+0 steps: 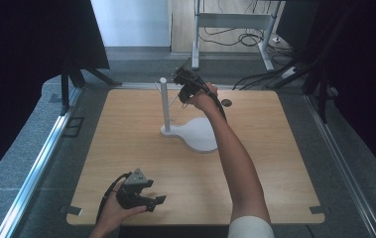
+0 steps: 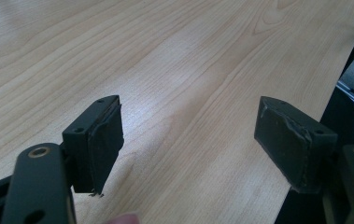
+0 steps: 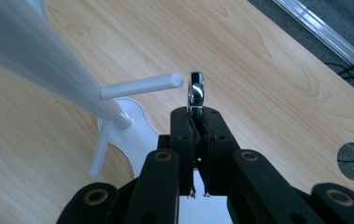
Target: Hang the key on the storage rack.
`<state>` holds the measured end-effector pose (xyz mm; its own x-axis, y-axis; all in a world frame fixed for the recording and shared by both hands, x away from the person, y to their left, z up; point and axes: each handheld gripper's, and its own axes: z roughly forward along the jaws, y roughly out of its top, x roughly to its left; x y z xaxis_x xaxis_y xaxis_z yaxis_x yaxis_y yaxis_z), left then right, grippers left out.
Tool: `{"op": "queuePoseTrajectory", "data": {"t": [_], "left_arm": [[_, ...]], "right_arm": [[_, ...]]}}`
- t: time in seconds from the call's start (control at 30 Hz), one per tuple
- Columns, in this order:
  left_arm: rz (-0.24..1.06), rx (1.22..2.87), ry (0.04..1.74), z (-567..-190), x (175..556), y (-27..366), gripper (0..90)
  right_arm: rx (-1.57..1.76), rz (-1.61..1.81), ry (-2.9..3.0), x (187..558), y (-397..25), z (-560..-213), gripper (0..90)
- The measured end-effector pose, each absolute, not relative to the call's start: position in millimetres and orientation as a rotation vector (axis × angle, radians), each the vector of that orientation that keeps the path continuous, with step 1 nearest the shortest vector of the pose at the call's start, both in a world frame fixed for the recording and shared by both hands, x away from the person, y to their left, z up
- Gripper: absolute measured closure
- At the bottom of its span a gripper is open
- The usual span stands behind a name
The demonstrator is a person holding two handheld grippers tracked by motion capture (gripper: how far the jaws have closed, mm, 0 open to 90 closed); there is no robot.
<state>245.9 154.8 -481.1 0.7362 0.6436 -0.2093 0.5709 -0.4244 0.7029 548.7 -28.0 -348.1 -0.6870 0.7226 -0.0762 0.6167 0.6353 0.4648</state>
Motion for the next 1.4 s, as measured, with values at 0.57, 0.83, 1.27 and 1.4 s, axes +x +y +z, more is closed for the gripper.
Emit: {"op": "queuePoseTrajectory", "data": {"t": [0.57,0.83,1.27,1.4], "left_arm": [[0.109,2.142,0.907,-482.6,245.8,151.8,24.1],[0.106,2.145,0.906,-483.1,245.8,151.1,24.1],[0.104,2.148,0.907,-484.3,245.6,149.0,24.1],[0.103,2.154,0.904,-485.1,245.6,147.8,24.1]], "right_arm": [[1.077,0.602,2.594,548.5,-20.3,-349.8,84.9],[1.060,0.600,2.596,544.4,-14.2,-349.7,84.8],[1.045,0.611,2.603,537.2,-8.1,-355.7,84.5],[1.045,0.621,2.610,532.8,-7.8,-356.6,84.2]]}}
